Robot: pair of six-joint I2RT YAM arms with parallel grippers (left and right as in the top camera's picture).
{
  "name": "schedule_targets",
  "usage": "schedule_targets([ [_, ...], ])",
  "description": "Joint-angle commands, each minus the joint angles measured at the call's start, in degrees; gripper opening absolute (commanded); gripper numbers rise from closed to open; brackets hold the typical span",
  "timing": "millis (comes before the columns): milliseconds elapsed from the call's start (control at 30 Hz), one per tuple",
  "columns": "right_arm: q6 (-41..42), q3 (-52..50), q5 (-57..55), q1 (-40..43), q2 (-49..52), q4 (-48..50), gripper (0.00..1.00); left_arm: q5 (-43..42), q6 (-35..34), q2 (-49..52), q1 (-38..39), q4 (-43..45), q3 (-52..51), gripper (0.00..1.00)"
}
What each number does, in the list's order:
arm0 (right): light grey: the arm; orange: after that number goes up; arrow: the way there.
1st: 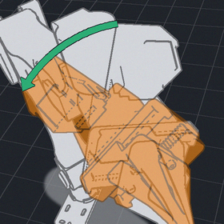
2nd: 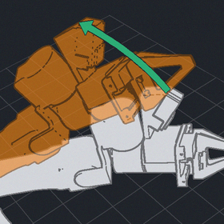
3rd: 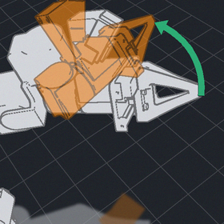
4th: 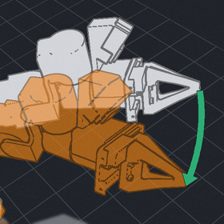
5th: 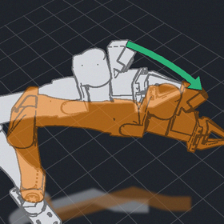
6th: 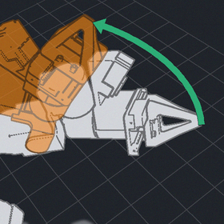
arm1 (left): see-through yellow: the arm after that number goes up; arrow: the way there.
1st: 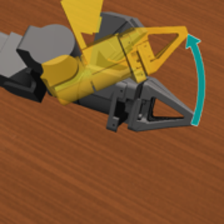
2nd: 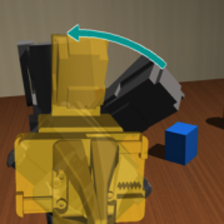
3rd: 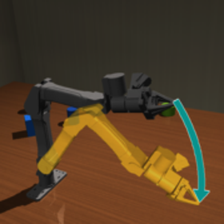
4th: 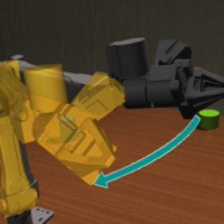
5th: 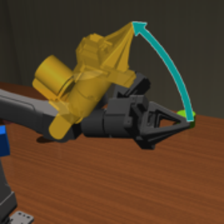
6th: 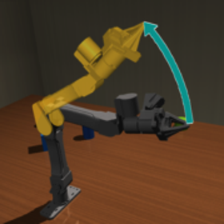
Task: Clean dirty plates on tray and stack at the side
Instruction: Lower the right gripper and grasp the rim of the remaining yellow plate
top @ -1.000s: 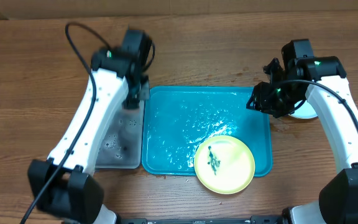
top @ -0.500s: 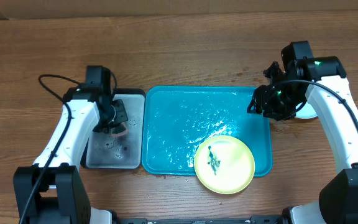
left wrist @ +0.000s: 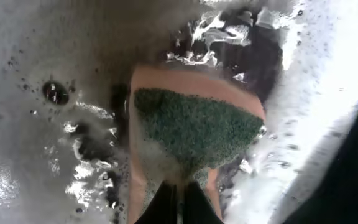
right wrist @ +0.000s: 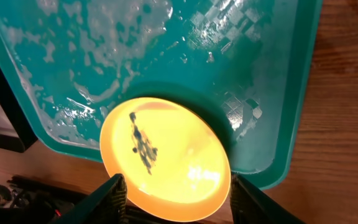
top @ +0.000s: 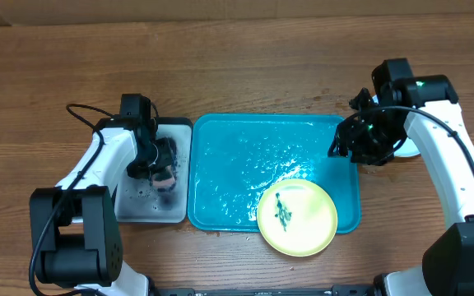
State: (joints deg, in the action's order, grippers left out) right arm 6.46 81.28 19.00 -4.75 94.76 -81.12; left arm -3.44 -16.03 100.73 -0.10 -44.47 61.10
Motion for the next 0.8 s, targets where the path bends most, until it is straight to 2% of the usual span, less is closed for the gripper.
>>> schedule_targets([
  [0,2.34,-3.82,-1.18,-0.07,-0.90,-0.26,0.54,-1.22,2.45,0.52,0.07,1.51,-0.52,0.04],
  [67,3.69,-6.45,-1.18,-0.07,-0.90,-0.70,0.52,-1.18,2.58,0.52,0.07,1.60,-0.52,0.04],
  [133,5.18,-9.46,-1.18,-0.07,-0.90,-1.07,0.43,-1.20,2.58,0.52,0.07,1.53,-0.52,0.04],
  [200,5.77,-13.03,-1.20,-0.07,-0.90,-0.98,0.39,-1.20,2.58,0.52,0.07,1.51,-0.52,0.04],
  [367,6.08,-19.30,-0.92,-0.07,-0.90,0.48,0.39,-1.29,2.58,0.52,0.09,1.44,-0.52,0.04],
  [500,9.70,-21.77,0.61,-0.07,-0.90,2.69,0.44,-1.33,2.56,0.52,0.13,1.36,-0.52,0.04],
  [767,15.08,-27.58,0.61,-0.13,-0.90,7.93,0.42,-1.55,2.56,0.52,0.13,1.22,-0.52,0.04],
])
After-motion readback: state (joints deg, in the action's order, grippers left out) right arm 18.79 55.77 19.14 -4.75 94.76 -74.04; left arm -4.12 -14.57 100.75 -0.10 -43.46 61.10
